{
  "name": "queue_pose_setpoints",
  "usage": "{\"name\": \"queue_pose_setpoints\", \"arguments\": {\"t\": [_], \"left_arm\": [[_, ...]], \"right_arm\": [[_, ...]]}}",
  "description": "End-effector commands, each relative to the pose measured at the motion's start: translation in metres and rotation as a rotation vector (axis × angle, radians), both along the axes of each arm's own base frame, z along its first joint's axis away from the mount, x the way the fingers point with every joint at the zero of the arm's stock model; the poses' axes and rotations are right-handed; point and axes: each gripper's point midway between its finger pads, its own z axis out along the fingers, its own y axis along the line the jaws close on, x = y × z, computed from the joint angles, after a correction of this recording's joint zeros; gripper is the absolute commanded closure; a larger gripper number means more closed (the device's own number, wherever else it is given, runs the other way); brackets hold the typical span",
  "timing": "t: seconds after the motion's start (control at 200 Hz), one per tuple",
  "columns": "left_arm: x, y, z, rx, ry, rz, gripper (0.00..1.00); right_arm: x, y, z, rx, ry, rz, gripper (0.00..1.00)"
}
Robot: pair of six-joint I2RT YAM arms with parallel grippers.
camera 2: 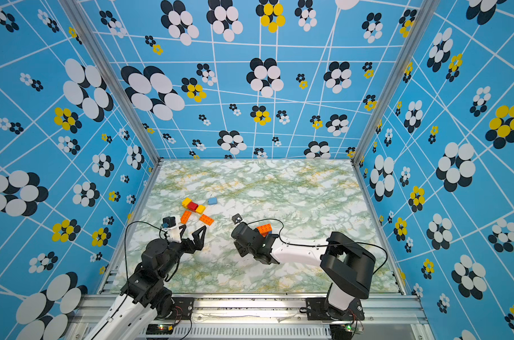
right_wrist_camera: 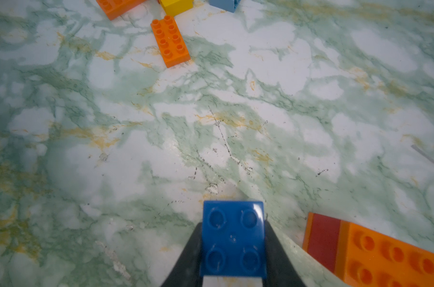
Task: Assemble the letter p with lego
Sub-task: Assemble the lego brick with the lego brick.
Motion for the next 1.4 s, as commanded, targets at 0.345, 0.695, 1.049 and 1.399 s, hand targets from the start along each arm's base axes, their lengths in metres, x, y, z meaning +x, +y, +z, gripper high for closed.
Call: {"name": "queue_pose_setpoints", "arguments": {"t": [0.345, 0.695, 1.049, 1.399], "left_arm": [[0.000, 0.001, -0.006, -0.010, 0.012, 0.005, 0.01], [0.000, 0.002, -0.006, -0.007, 0.012, 0.009, 0.01], [0.000, 0.003, -0.006, -0.007, 0.011, 0.014, 0.01], [0.000, 0.002, -0.006, -0.008, 0.010, 0.011, 0.01]], "right_arm": [[-0.028, -0.023, -0.076, -0.211, 0.263, -0.018, 0.91], [-0.033, -0.035, -0.103, -0.361, 0.356, -0.077, 0.92], [-0.031, -0.042, -0.094, -0.408, 0.381, -0.150, 0.96], [-0.022, -0.052, -0.028, -0.207, 0.277, -0.456, 0.98]]}}
